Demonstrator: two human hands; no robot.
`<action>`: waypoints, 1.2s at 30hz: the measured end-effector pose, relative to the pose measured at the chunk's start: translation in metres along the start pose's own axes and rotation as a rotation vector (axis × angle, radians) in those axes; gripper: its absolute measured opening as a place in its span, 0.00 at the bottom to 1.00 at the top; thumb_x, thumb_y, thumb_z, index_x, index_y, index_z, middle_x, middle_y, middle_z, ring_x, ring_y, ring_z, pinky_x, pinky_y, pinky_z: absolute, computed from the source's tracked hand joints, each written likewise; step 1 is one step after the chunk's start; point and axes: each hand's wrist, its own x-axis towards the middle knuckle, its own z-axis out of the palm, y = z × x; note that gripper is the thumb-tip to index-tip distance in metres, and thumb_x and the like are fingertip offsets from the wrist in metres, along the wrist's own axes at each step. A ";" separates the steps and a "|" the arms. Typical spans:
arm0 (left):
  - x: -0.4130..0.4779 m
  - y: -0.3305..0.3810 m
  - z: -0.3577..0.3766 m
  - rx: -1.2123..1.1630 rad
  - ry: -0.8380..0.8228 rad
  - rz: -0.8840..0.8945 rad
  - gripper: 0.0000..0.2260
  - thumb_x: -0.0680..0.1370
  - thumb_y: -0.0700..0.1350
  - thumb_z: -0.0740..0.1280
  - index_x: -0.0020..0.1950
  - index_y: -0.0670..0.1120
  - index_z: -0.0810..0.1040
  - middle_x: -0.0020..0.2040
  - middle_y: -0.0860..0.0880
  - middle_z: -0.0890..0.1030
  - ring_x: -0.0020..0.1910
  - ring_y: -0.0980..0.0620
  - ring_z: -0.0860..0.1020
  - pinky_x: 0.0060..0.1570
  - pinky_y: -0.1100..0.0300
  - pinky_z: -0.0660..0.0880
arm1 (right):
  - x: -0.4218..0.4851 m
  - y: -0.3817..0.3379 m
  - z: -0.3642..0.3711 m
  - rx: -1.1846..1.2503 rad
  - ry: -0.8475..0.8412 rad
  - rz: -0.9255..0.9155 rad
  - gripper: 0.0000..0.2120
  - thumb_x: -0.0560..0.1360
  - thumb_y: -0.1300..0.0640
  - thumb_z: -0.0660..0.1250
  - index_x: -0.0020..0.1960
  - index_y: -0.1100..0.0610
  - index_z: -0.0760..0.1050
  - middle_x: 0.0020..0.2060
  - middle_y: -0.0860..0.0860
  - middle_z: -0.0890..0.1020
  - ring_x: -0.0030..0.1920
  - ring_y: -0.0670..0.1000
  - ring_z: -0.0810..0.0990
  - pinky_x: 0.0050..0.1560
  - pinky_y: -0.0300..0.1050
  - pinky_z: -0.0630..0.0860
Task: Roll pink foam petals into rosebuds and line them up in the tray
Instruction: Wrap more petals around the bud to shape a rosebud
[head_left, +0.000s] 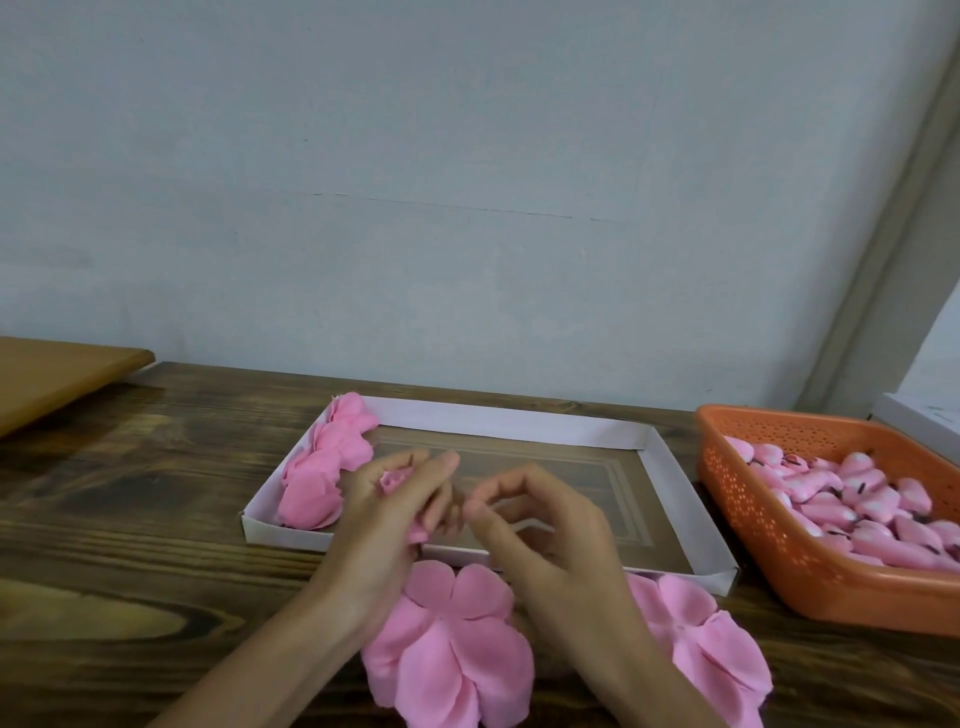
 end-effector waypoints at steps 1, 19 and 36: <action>0.000 0.001 0.001 -0.048 0.003 -0.026 0.22 0.74 0.52 0.74 0.30 0.41 0.69 0.30 0.42 0.68 0.34 0.47 0.72 0.38 0.55 0.74 | -0.001 0.001 0.004 0.037 -0.006 0.021 0.03 0.76 0.52 0.75 0.47 0.47 0.81 0.45 0.45 0.86 0.43 0.49 0.85 0.44 0.54 0.83; -0.004 0.024 0.009 0.145 -0.176 -0.021 0.26 0.77 0.68 0.65 0.58 0.47 0.81 0.63 0.45 0.83 0.61 0.40 0.82 0.62 0.35 0.77 | 0.005 0.004 0.006 0.333 -0.065 0.071 0.13 0.72 0.65 0.79 0.55 0.57 0.84 0.48 0.55 0.88 0.49 0.61 0.87 0.54 0.57 0.84; 0.010 0.042 -0.059 1.132 -0.505 -0.279 0.09 0.68 0.59 0.79 0.41 0.57 0.87 0.41 0.61 0.85 0.43 0.62 0.82 0.42 0.66 0.78 | 0.012 0.000 -0.020 0.345 -0.172 0.210 0.09 0.77 0.67 0.72 0.57 0.62 0.83 0.50 0.56 0.88 0.49 0.52 0.87 0.48 0.43 0.83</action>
